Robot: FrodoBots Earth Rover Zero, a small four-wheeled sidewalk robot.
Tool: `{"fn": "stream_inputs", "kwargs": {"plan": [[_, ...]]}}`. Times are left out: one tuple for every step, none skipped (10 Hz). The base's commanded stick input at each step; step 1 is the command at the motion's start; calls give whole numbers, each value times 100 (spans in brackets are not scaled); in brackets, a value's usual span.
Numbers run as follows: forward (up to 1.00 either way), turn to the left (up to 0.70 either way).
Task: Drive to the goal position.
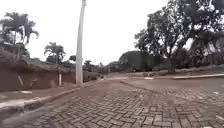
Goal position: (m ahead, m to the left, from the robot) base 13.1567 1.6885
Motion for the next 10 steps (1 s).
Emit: {"fn": "stream_inputs", "kwargs": {"plan": [[85, 0], [85, -14], [85, -25], [85, 0], [85, 0], [85, 0], [85, 0], [85, 0], [85, 0], [85, -10]]}}
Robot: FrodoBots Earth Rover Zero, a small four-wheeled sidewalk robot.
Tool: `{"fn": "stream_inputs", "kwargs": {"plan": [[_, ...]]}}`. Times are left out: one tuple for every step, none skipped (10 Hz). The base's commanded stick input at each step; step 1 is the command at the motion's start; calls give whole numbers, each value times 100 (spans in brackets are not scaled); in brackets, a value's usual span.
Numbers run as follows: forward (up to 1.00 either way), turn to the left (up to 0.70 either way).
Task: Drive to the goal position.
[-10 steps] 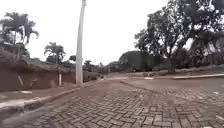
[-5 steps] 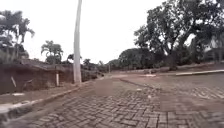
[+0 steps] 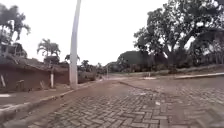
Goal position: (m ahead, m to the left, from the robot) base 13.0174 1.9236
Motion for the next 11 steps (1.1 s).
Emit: {"fn": "stream_inputs", "kwargs": {"plan": [[85, -19], [85, 0], [85, 0], [85, 0], [85, 0], [85, 0], [85, 0], [85, 0], [85, 0], [85, 0], [85, 0]]}}
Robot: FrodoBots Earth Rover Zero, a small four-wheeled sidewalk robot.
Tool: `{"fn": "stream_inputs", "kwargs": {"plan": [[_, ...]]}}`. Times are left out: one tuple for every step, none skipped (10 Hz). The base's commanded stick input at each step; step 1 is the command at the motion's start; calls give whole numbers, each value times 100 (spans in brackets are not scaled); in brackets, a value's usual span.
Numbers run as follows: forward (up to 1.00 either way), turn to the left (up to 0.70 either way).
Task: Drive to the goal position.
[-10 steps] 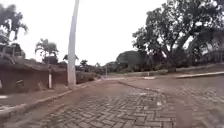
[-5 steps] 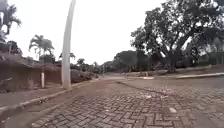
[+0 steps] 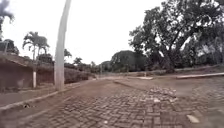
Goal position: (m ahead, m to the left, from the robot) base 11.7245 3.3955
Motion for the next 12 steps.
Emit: {"fn": "stream_inputs", "kwargs": {"plan": [[85, 0], [85, 0], [85, 0], [85, 0], [85, 0], [85, 0], [85, 0], [85, 0], [85, 0], [85, 0], [85, 0], [85, 0]]}}
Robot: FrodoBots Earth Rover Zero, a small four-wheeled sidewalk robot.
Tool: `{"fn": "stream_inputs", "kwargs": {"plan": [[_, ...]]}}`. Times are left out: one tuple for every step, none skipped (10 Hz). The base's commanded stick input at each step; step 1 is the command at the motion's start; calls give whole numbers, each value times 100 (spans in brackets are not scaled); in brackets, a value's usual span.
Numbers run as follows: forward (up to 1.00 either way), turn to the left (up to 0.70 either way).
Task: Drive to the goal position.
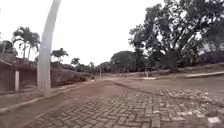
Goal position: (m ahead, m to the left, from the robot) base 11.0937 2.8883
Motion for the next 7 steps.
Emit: {"fn": "stream_inputs", "kwargs": {"plan": [[85, 0], [85, 0], [85, 0], [85, 0], [85, 0], [85, 0], [85, 0]]}}
